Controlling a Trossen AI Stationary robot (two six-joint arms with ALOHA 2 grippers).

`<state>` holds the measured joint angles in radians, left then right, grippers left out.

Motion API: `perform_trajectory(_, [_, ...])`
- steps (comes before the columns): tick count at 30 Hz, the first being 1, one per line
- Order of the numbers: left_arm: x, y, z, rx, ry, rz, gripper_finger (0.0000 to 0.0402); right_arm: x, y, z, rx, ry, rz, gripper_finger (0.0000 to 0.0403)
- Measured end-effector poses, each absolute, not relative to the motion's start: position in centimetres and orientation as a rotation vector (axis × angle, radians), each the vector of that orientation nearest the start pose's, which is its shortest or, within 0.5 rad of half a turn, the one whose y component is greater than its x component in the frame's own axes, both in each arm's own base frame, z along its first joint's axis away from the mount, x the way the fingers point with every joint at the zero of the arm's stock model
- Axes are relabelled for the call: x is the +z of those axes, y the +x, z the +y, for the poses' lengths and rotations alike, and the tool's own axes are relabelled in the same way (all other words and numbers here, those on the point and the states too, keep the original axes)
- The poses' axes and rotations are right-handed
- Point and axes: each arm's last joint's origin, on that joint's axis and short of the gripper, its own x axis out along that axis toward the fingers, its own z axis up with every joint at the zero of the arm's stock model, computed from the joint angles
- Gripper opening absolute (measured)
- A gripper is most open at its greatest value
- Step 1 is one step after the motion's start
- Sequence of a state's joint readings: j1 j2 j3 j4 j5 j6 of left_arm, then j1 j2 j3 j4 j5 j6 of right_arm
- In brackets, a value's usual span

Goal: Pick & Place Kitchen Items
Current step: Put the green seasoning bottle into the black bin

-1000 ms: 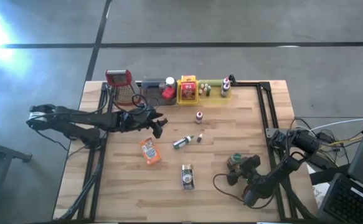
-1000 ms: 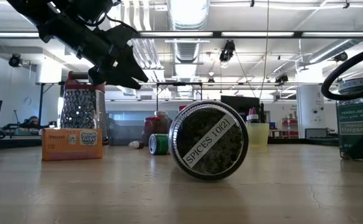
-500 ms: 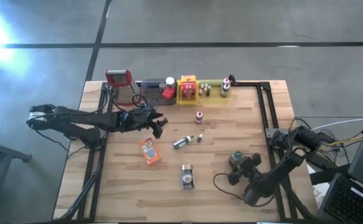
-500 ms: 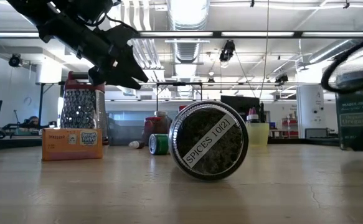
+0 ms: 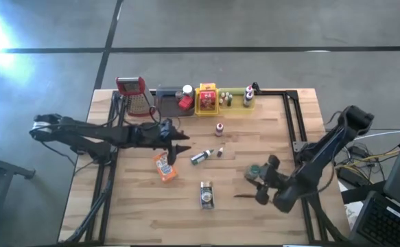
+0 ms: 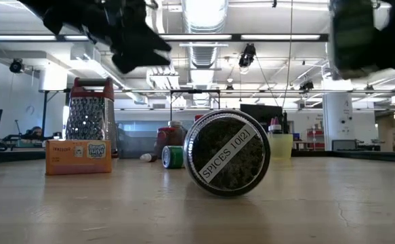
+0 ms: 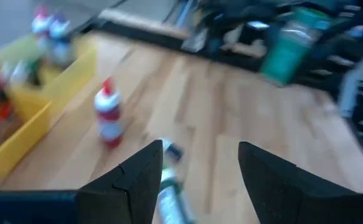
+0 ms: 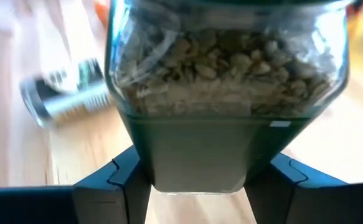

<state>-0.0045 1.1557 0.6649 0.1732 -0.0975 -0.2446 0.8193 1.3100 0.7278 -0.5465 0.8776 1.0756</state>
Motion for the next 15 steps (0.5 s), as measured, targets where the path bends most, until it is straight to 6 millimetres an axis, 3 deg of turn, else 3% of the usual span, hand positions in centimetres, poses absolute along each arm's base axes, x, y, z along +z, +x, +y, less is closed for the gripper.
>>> perform_trajectory(7, [27.6,25.8,-1.9,0.022,-0.152,0.082,0.0216,21.5,18.1,12.2,-0.281,0.155,0.517,0.0195])
perform_trajectory(15, [30.4,28.4,-2.7,-0.041,-0.060,0.171,0.0208,23.6,21.1,10.4,-0.057,0.132,0.483,0.0194])
